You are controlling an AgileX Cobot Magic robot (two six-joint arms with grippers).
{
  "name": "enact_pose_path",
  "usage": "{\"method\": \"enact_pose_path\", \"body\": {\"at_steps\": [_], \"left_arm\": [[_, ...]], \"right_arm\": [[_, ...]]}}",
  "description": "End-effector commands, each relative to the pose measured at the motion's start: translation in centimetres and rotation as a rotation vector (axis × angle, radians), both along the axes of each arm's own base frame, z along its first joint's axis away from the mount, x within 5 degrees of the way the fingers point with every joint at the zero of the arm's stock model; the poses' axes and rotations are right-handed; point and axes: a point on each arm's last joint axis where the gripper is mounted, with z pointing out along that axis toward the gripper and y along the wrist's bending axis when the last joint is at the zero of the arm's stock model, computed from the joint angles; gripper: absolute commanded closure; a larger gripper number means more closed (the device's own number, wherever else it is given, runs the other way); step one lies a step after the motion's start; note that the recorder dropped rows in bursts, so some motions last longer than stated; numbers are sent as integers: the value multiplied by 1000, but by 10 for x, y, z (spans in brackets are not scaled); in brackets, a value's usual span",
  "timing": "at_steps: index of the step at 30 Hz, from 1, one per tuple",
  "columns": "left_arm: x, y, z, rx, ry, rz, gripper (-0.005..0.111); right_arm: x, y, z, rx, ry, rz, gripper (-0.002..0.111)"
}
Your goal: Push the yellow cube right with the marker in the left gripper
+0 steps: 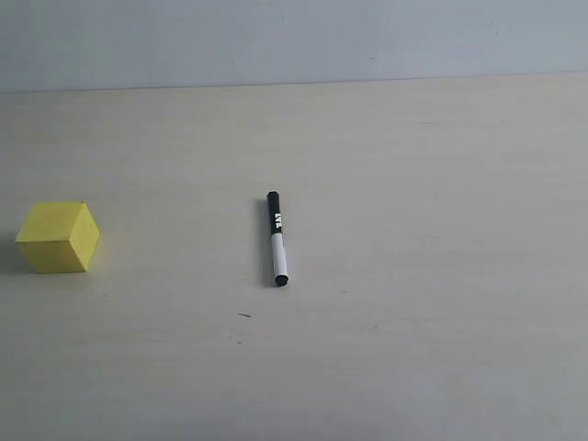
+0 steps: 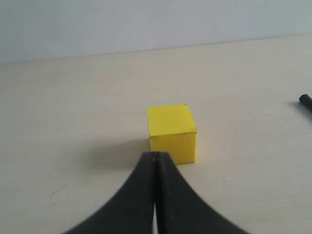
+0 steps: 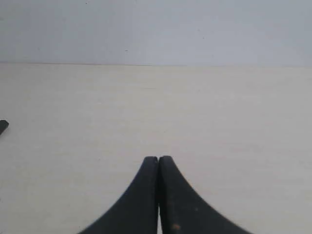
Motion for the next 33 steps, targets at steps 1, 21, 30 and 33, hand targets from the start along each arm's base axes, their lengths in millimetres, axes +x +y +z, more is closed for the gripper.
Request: {"method": "enact_pose_path", "body": {"at_steps": [1, 21, 30, 33], "left_arm": [[0, 0, 1, 0, -7, 1, 107], [1, 2, 1, 76, -19, 5, 107], [1, 6, 2, 275, -41, -11, 107], [2, 4, 7, 259, -101, -22, 107]], "right_arm": [[0, 0, -1, -2, -3, -6, 108], [0, 0, -1, -2, -3, -6, 108], [0, 0, -1, -2, -3, -6, 108], [0, 0, -1, -2, -3, -6, 108]]}}
